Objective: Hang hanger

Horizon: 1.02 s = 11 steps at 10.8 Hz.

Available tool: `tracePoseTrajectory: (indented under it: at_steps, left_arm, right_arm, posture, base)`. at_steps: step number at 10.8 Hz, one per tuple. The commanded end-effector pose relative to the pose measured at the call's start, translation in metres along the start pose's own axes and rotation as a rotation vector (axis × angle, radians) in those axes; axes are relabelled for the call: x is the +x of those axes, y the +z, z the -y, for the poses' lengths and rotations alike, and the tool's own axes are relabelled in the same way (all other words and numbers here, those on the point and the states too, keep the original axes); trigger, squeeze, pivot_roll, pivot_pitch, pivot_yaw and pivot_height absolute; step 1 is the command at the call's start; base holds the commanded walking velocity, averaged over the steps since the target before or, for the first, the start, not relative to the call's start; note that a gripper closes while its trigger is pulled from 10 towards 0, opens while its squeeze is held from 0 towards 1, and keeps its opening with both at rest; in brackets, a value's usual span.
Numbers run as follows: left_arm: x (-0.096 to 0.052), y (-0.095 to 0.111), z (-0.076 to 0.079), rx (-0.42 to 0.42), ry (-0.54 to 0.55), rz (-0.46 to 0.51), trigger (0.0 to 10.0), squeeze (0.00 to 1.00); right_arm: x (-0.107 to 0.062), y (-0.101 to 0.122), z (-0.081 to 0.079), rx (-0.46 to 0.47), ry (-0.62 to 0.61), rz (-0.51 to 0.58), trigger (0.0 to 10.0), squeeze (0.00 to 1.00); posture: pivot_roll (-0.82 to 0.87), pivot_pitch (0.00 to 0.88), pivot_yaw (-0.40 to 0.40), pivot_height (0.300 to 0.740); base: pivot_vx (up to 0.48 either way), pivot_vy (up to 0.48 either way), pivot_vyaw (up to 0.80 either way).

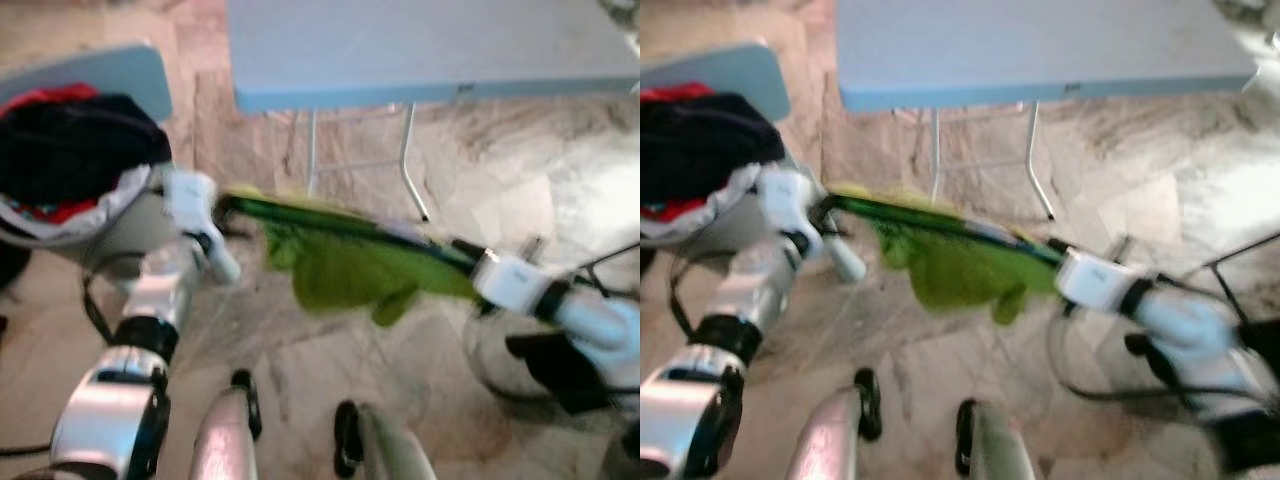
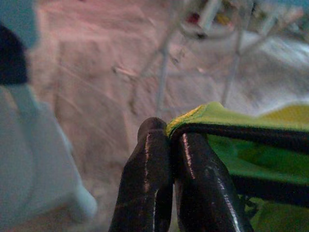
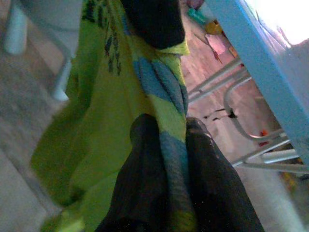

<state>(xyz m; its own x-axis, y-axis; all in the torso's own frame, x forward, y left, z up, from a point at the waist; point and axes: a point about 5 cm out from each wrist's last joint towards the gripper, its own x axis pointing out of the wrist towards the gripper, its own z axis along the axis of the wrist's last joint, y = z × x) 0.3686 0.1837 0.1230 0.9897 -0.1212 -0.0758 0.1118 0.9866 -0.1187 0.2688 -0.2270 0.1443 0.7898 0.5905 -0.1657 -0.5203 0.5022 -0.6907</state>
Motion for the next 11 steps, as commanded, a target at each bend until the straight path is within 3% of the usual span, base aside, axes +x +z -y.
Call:
tracePoseTrajectory:
  at_steps: [1, 2, 3, 4, 5, 6, 7, 8, 10, 11]
  left_arm:
    - [-0.048, 0.011, -0.124, -0.111, 0.629, 0.041, 0.0, 0.0]
    - [-0.041, 0.008, -0.114, -0.305, 0.641, 0.073, 0.0, 0.0]
    - [-0.036, 0.009, -0.108, -0.287, 0.598, 0.064, 0.0, 0.0]
    - [-0.035, 0.009, -0.107, -0.291, 0.591, 0.06, 0.0, 0.0]
    - [-0.033, 0.01, -0.107, -0.312, 0.591, 0.061, 0.0, 0.0]
    - [-0.035, 0.01, -0.111, -0.341, 0.605, 0.061, 0.0, 0.0]
    - [-0.037, 0.01, -0.114, -0.337, 0.612, 0.063, 0.0, 0.0]
    - [-0.038, 0.01, -0.117, -0.336, 0.615, 0.06, 0.0, 0.0]
    - [-0.039, 0.007, -0.117, -0.354, 0.615, 0.043, 0.0, 0.0]
    - [-0.038, 0.005, -0.115, -0.373, 0.601, 0.031, 0.2, 0.0]
  right_arm:
    - [-0.057, -0.035, 0.047, 0.136, -0.33, -0.207, 10.0, 0.0]
    - [-0.032, -0.009, 0.004, 0.313, -0.285, -0.022, 10.0, 0.0]
    - [-0.029, 0.005, -0.025, 0.296, -0.105, 0.06, 10.0, 0.0]
    - [-0.033, 0.006, -0.032, 0.311, -0.035, 0.071, 10.0, 0.0]
    - [-0.051, 0.002, -0.03, 0.366, 0.077, 0.064, 10.0, 0.0]
    - [-0.076, 0.003, -0.028, 0.493, 0.256, 0.046, 10.0, 0.0]
    - [-0.09, -0.009, -0.024, 0.41, 0.355, -0.052, 10.0, 0.0]
    - [-0.103, -0.007, -0.02, 0.43, 0.466, -0.071, 10.0, 0.0]
    - [-0.095, 0.006, 0.013, 0.443, 0.404, 0.008, 10.0, 0.0]
    - [-0.091, 0.017, 0.025, 0.498, 0.378, 0.086, 10.0, 0.0]
  posture:
    - [-0.09, 0.266, -0.063, 0.74]
    - [-0.08, 0.267, -0.066, 0.74]
    - [-0.08, 0.267, -0.064, 0.74]
    - [-0.08, 0.268, -0.061, 0.74]
    - [-0.09, 0.268, -0.059, 0.74]
    - [-0.09, 0.268, -0.058, 0.74]
    - [-0.09, 0.269, -0.059, 0.74]
    - [-0.09, 0.269, -0.059, 0.74]
    - [-0.09, 0.268, -0.058, 0.74]
    - [-0.09, 0.267, -0.059, 0.74]
  base:
    - [0.0, 0.0, 0.0]
    - [0.0, 0.0, 0.0]
    - [0.0, 0.0, 0.0]
    - [0.0, 0.0, 0.0]
    - [0.0, 0.0, 0.0]
    - [0.0, 0.0, 0.0]
    - [0.0, 0.0, 0.0]
    - [0.0, 0.0, 0.0]
    - [0.0, 0.0, 0.0]
    - [0.0, 0.0, 0.0]
